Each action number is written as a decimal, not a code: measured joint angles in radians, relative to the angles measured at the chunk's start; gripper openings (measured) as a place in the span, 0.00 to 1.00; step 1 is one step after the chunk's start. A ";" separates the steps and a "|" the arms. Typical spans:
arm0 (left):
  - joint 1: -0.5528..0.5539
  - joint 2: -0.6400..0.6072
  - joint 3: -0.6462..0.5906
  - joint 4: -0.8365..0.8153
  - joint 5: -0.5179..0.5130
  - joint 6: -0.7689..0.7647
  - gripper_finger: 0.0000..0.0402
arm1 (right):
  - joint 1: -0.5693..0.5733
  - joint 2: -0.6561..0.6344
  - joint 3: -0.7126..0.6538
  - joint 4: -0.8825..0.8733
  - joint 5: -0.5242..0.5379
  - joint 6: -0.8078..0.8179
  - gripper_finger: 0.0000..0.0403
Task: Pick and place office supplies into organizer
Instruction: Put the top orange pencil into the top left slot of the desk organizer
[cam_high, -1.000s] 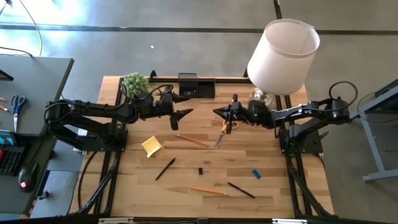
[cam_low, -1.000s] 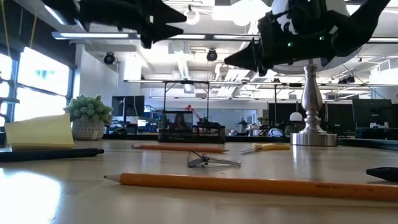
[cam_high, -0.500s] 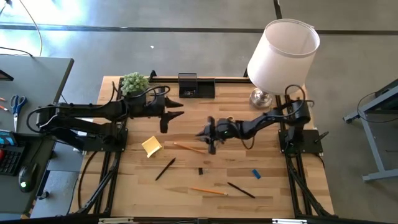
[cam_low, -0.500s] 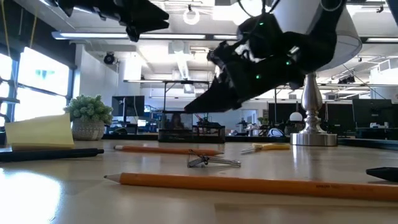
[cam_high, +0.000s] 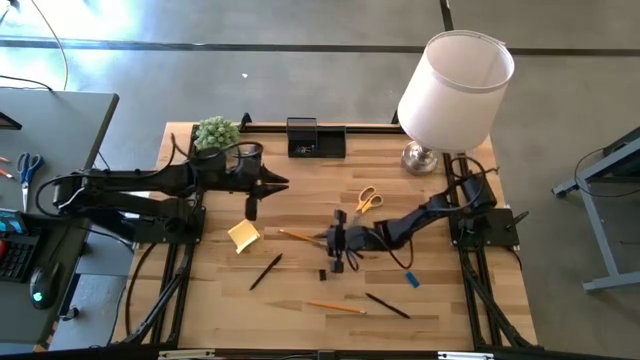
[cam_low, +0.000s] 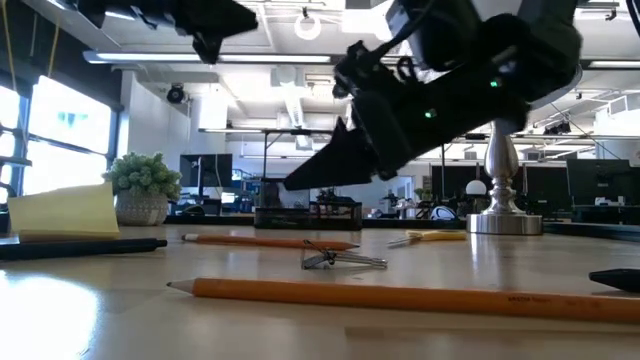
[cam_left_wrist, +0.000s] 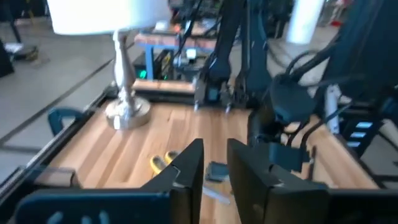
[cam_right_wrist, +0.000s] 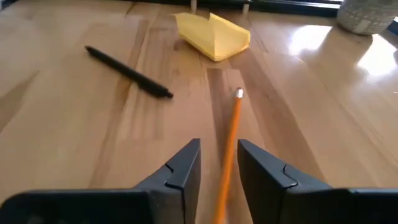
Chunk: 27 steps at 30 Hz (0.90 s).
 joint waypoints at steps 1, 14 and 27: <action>0.000 -0.013 0.000 -0.003 0.009 0.000 0.13 | 0.010 0.002 -0.012 0.014 0.017 0.009 0.23; 0.002 -0.088 0.000 -0.001 0.041 0.095 0.07 | 0.041 0.086 -0.089 0.161 0.064 0.124 0.19; 0.002 -0.086 0.000 0.098 0.017 0.116 0.06 | 0.060 0.169 -0.057 0.181 0.134 0.206 0.19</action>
